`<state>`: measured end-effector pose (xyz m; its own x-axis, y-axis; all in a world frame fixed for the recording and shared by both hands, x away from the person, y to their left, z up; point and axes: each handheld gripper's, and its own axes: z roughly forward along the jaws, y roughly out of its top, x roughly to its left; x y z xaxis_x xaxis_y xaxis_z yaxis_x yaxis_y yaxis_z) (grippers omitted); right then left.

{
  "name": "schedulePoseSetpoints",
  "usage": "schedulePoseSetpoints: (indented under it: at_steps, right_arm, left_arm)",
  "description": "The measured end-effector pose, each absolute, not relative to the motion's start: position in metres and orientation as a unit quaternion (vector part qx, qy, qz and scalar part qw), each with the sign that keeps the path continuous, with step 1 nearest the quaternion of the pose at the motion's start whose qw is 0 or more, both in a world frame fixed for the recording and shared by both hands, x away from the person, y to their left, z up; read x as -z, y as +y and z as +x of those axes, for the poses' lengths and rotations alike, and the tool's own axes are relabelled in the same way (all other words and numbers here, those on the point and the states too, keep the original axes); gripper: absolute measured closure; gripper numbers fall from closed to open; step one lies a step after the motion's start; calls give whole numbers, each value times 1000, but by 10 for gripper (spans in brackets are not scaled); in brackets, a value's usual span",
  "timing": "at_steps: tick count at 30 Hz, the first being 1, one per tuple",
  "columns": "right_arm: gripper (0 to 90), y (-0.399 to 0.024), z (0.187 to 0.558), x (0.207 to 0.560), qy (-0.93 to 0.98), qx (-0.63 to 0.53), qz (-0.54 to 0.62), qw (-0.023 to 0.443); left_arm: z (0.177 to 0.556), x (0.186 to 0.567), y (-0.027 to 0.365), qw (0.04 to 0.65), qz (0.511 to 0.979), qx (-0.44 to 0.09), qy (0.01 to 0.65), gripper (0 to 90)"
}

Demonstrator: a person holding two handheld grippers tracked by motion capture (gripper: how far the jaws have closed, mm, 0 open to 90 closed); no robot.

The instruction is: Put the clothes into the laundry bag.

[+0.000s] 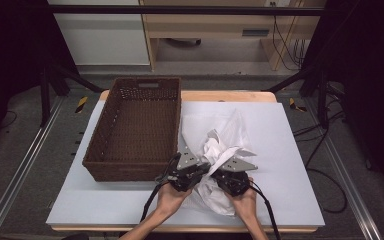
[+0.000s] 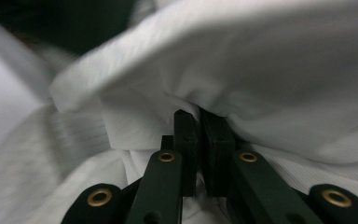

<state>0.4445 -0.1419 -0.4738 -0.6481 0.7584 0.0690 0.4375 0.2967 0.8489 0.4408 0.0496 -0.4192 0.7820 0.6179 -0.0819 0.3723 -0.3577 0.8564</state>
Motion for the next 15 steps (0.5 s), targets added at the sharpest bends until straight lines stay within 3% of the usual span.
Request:
schedulePoseSetpoints:
  at_steps: [3, 8, 10, 15]
  right_arm:
    - [859, -139, 455, 480, 771, -446, 406, 206]
    - [834, -139, 456, 480, 770, -444, 410, 206]
    - [763, -144, 450, 474, 775, -440, 409, 193]
    - [599, -168, 426, 451, 757, -469, 403, 212]
  left_arm:
    - [441, 425, 49, 467, 820, -130, 305, 885]
    - [442, 429, 53, 460, 821, -136, 309, 883]
    - [442, 431, 54, 456, 823, -138, 309, 882]
    - [443, 431, 57, 455, 821, -139, 315, 881]
